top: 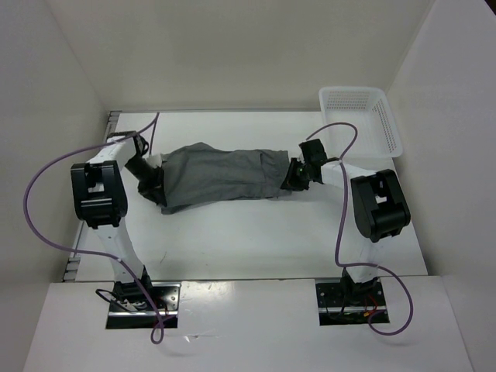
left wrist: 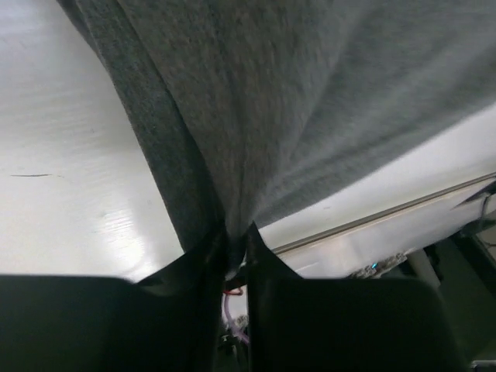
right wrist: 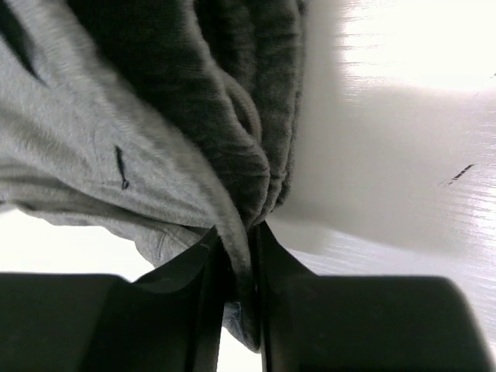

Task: Fold and stack the shorts
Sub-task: Fold the shorts

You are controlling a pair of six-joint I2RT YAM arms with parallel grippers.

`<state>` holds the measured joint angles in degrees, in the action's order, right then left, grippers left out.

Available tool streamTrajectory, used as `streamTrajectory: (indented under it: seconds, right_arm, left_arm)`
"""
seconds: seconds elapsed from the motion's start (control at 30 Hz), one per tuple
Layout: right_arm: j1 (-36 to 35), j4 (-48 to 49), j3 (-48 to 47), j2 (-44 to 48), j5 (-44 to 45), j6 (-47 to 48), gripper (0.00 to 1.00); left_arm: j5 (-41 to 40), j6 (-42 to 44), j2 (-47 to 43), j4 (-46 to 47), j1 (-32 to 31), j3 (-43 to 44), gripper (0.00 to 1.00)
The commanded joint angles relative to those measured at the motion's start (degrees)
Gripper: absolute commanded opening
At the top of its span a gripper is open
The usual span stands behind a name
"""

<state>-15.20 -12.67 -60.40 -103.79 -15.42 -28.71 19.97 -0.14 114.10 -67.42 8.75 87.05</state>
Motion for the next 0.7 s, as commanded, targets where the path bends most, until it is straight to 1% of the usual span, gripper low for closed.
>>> streamTrajectory:
  seconds: [0.0, 0.07, 0.1, 0.17, 0.2, 0.23, 0.27, 0.3, 0.37, 0.4, 0.43, 0.5, 0.53, 0.6, 0.67]
  right_arm:
    - [0.08, 0.1, -0.24, -2.21, 1.71, 0.67, 0.25]
    - [0.08, 0.1, -0.24, -2.21, 1.71, 0.67, 0.32]
    - [0.08, 0.1, -0.24, -2.73, 1.1, 0.67, 0.39]
    - [0.08, 0.1, -0.24, -2.74, 1.09, 0.67, 0.45]
    - [0.08, 0.1, -0.24, -3.26, 0.48, 0.67, 0.48]
    - [0.08, 0.1, -0.24, -3.26, 0.48, 0.67, 0.52]
    - [0.08, 0.1, -0.24, -3.26, -0.04, 0.67, 0.52]
    - [0.08, 0.1, -0.24, -3.26, -0.05, 0.67, 0.52]
    - [0.08, 0.63, -0.24, -3.79, -0.75, 0.67, 0.47]
    - [0.08, 0.63, -0.24, -4.4, -0.75, 0.67, 0.34]
    - [0.08, 0.63, -0.24, -4.41, -1.27, 0.67, 0.27]
    - [0.08, 0.63, -0.76, -4.41, -1.28, 0.67, 0.12]
    - [0.08, 0.1, -0.77, -4.41, -1.28, 0.67, 0.01]
    - [0.08, -0.77, -1.38, -3.88, -1.28, 1.19, 0.0]
    - [0.08, -2.44, -2.18, -2.65, -0.49, 1.81, 0.0]
  left_arm:
    - [-3.96, 0.14, 0.15, 2.11, -0.57, -4.15, 0.26]
    - [-4.75, 0.14, 0.85, 4.13, -0.58, -5.74, 0.34]
    - [-5.28, 0.14, 1.55, 4.14, -0.58, -6.44, 0.39]
    - [-5.29, 0.14, 2.08, 4.84, -0.58, -6.45, 0.43]
    - [-5.29, 0.14, 2.09, 5.36, -0.58, -6.45, 0.47]
    - [-5.29, 0.14, 2.09, 5.37, -0.58, -6.45, 0.47]
    - [-5.9, 0.14, 2.09, 5.37, -0.58, -6.45, 0.5]
    - [-7.12, 0.14, 2.09, 5.98, -0.58, -6.45, 0.5]
    - [-8.27, 0.14, 2.09, 5.98, -0.58, -5.75, 0.51]
    - [-8.8, 0.14, 2.09, 5.98, -0.58, -5.75, 0.51]
    - [-8.8, 0.14, 2.09, 5.98, -0.58, -4.88, 0.53]
    - [-9.33, 0.14, 1.57, 5.98, 0.65, -2.5, 0.53]
    - [-9.33, 0.14, 1.56, 5.98, 0.65, -1.45, 0.53]
    - [-9.33, 0.14, 1.56, 6.59, 1.27, 1.09, 0.54]
    - [-7.58, 0.14, 1.56, 8.09, 1.88, 5.14, 0.57]
